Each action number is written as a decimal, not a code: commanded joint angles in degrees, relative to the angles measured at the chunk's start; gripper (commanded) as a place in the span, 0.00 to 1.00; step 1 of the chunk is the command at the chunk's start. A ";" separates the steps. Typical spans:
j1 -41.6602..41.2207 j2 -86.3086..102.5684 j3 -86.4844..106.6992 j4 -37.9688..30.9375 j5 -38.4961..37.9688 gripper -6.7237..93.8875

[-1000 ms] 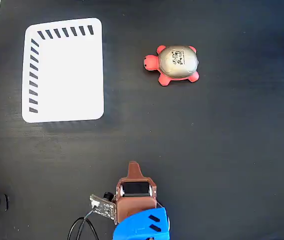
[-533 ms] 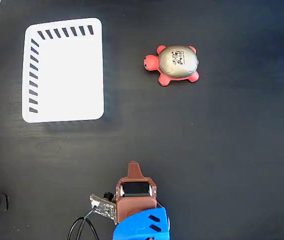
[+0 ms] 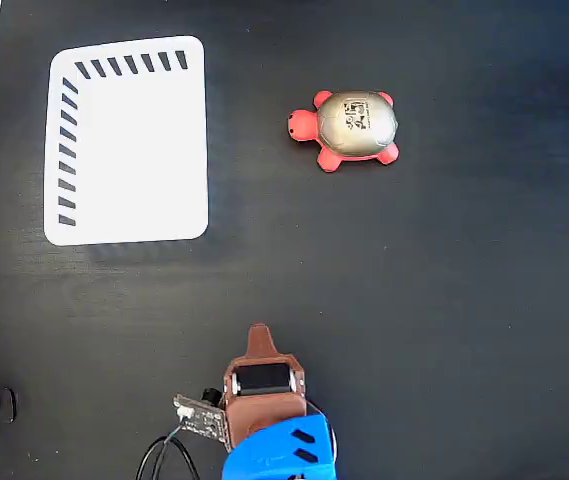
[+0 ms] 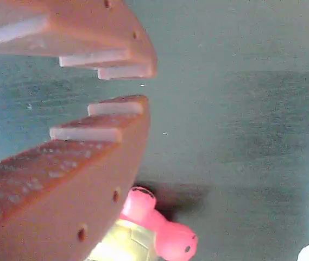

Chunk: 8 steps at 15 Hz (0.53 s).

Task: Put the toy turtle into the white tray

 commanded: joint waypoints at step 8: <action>4.22 -30.85 -17.67 -10.55 0.79 0.07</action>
